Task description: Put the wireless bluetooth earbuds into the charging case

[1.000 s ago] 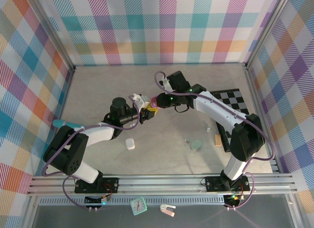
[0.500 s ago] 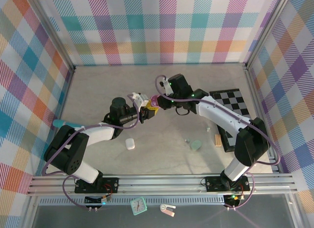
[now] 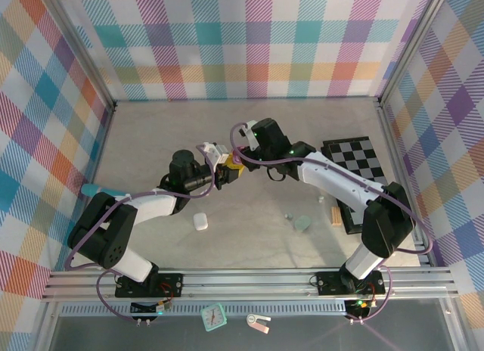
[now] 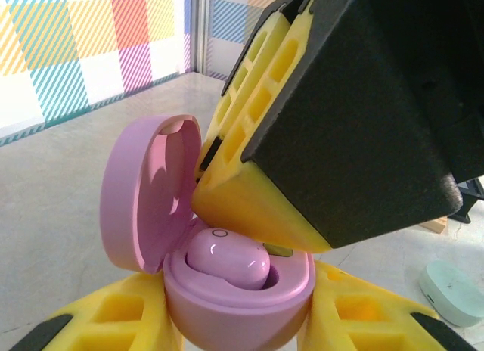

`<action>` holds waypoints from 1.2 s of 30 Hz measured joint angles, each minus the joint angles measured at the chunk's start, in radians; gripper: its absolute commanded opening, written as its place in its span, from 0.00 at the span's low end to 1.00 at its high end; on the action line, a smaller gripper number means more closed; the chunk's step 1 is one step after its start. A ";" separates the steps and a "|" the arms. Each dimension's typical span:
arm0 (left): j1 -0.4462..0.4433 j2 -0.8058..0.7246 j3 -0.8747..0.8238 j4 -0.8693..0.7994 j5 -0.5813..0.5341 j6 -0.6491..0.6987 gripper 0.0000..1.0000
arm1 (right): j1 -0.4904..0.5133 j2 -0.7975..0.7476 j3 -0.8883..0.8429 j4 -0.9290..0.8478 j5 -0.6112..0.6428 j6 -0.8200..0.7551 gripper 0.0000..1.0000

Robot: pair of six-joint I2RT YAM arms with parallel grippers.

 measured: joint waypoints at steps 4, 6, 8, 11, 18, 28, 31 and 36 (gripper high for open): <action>0.000 0.000 0.000 0.002 0.000 -0.011 0.32 | 0.000 -0.002 -0.002 0.000 0.011 -0.010 0.21; 0.000 0.000 0.000 0.003 0.000 -0.011 0.32 | 0.000 -0.002 -0.002 0.000 0.019 -0.010 0.22; 0.000 0.000 0.000 0.004 0.000 -0.014 0.32 | 0.000 -0.003 -0.006 0.003 0.026 -0.010 0.23; 0.000 0.000 0.000 0.005 0.000 -0.014 0.32 | 0.000 -0.005 -0.007 0.003 0.030 -0.010 0.24; 0.000 0.000 0.000 0.008 0.001 -0.014 0.32 | 0.000 -0.010 -0.007 0.003 0.025 -0.010 0.28; 0.000 -0.001 0.008 0.015 0.005 -0.015 0.32 | 0.000 -0.033 -0.017 0.009 0.008 -0.005 0.30; 0.000 -0.001 0.008 0.016 0.005 -0.015 0.32 | 0.000 -0.042 -0.026 0.020 -0.010 0.004 0.30; 0.000 -0.001 0.008 0.016 0.005 -0.015 0.32 | 0.000 -0.053 -0.039 0.030 -0.020 0.013 0.31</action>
